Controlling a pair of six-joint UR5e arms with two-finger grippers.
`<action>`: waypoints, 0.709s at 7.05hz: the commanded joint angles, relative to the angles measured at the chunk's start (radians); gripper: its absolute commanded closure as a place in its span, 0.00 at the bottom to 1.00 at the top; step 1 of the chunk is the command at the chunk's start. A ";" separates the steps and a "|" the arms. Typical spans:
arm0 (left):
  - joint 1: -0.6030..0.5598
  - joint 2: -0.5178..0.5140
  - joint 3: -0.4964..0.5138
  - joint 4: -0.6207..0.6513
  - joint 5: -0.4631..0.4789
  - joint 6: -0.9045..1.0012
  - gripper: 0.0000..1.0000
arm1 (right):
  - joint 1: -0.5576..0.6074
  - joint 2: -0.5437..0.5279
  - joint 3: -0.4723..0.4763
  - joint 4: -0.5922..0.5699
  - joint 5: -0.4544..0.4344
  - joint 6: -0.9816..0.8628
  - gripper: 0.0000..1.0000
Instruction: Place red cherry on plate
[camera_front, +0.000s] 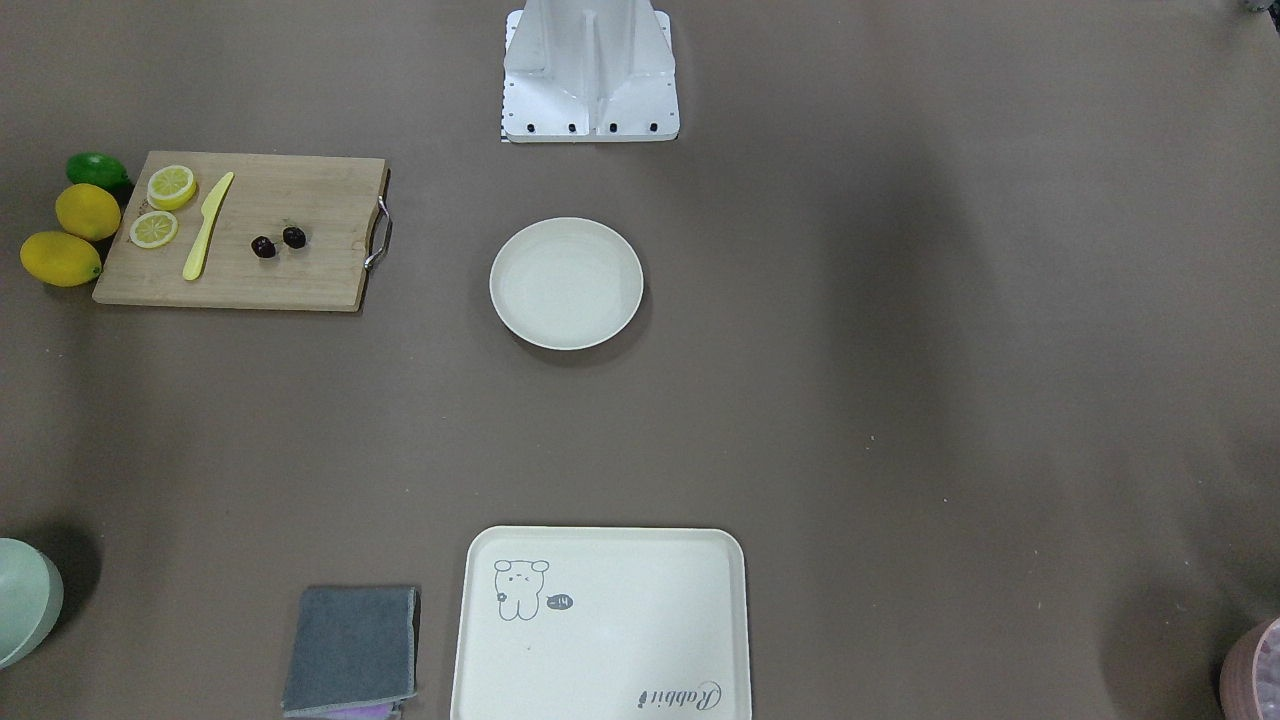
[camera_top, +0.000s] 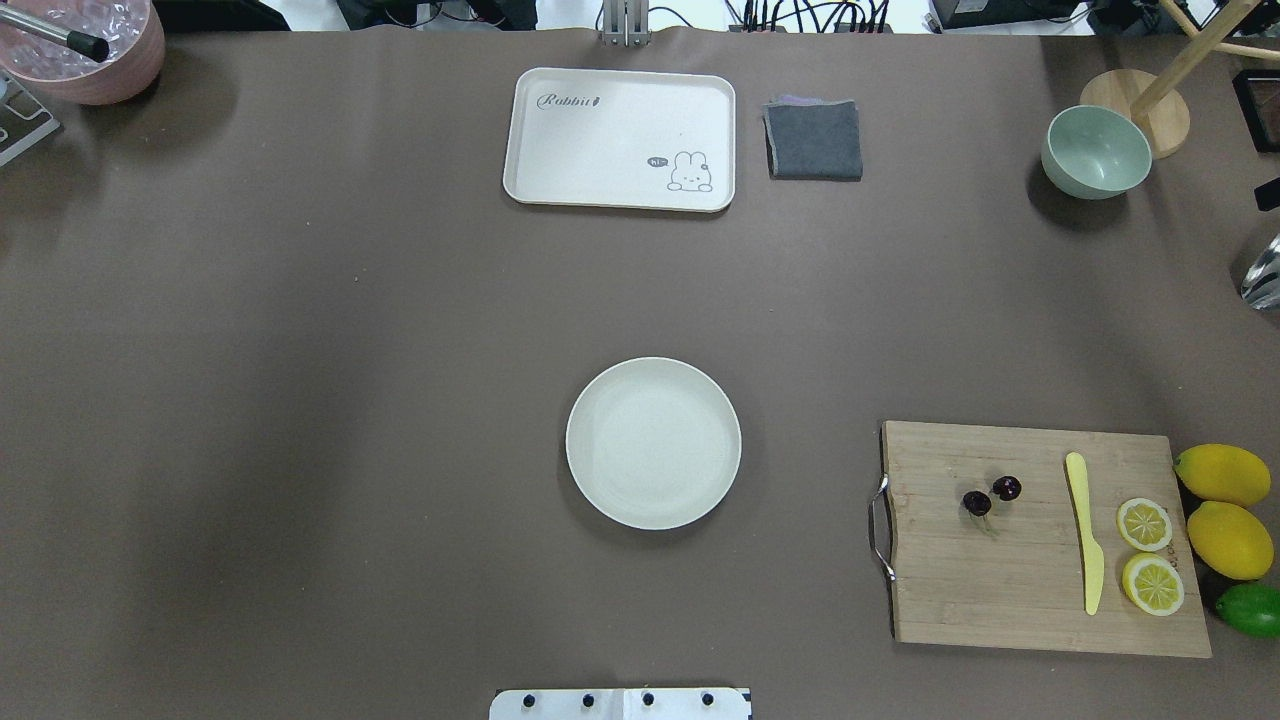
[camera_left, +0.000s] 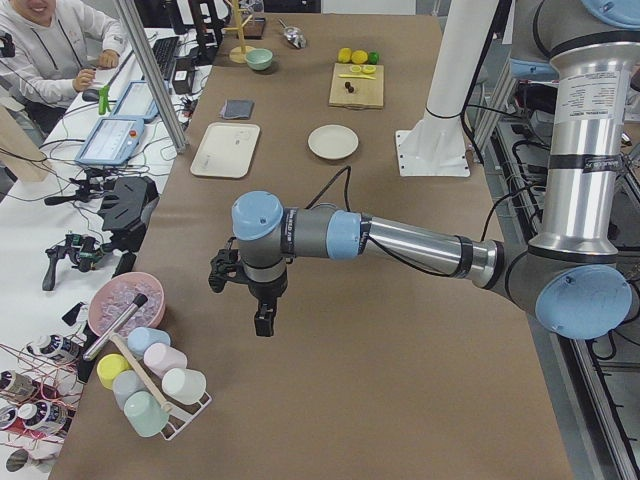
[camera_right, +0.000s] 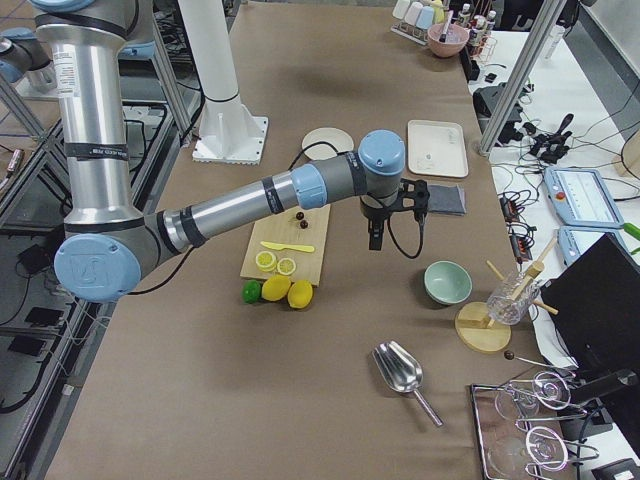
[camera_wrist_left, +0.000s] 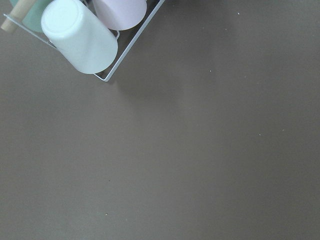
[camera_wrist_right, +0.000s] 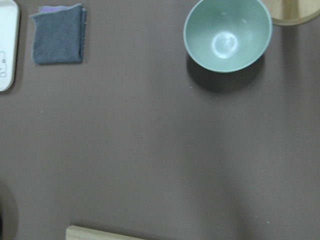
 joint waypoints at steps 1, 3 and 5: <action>0.000 0.011 -0.011 -0.001 0.000 -0.001 0.02 | -0.033 -0.022 0.005 0.162 0.075 0.004 0.00; 0.001 0.020 -0.020 -0.001 0.000 -0.004 0.02 | -0.085 -0.031 0.013 0.253 0.034 0.239 0.00; 0.003 0.020 -0.020 -0.002 0.000 -0.004 0.02 | -0.325 -0.022 0.013 0.344 -0.110 0.271 0.02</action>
